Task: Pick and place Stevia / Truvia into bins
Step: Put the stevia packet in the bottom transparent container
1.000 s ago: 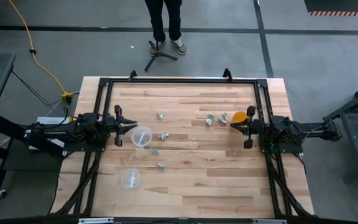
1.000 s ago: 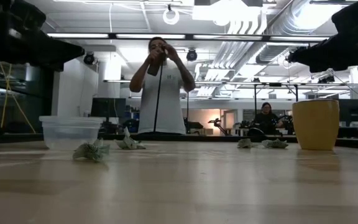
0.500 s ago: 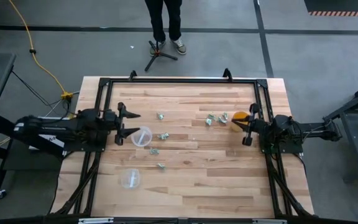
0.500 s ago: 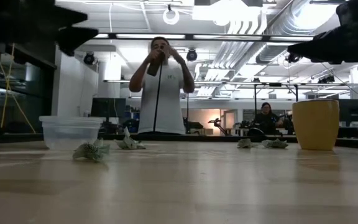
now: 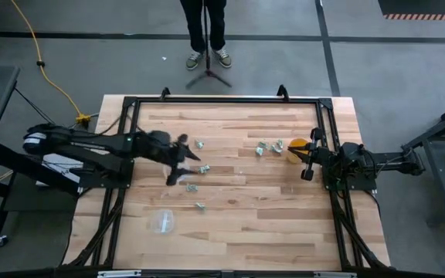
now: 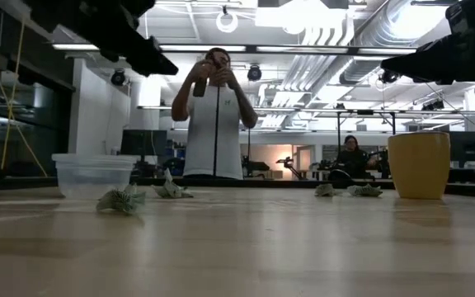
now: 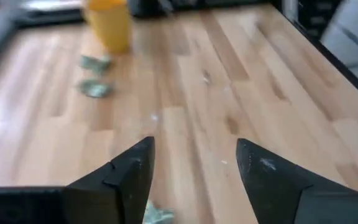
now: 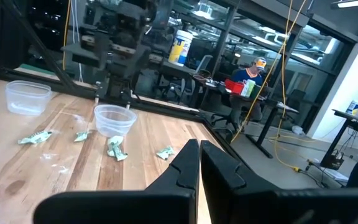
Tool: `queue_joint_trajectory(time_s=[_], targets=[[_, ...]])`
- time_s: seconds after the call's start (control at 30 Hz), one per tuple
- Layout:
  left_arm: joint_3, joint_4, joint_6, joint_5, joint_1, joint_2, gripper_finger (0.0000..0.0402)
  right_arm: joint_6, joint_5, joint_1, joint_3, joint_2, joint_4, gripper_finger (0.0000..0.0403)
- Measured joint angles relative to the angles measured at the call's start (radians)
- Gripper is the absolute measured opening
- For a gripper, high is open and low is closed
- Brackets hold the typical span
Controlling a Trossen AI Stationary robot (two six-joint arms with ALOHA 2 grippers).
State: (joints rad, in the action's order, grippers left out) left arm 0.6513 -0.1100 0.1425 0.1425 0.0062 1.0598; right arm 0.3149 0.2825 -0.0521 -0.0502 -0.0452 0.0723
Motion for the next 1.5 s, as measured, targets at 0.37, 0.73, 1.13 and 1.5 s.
queue_joint_trajectory(time_s=[0.37,0.73,1.13,1.5], targets=[[0.210,-0.185,-0.020,-0.228,-0.274,0.252,0.0230,-0.021,-0.004,0.000,0.000,0.000,-0.001,0.0007],[0.213,-0.155,-0.214,-0.305,-0.400,0.461,0.0229,-0.123,-0.002,0.000,0.000,0.000,0.000,0.0007],[0.212,-0.094,-0.282,-0.225,-0.406,0.614,0.0222,-0.124,-0.001,0.000,0.000,-0.001,-0.019,0.0007],[0.214,-0.087,-0.282,-0.226,-0.407,0.674,0.0168,-0.105,-0.001,0.000,0.000,-0.001,-0.021,0.0007]])
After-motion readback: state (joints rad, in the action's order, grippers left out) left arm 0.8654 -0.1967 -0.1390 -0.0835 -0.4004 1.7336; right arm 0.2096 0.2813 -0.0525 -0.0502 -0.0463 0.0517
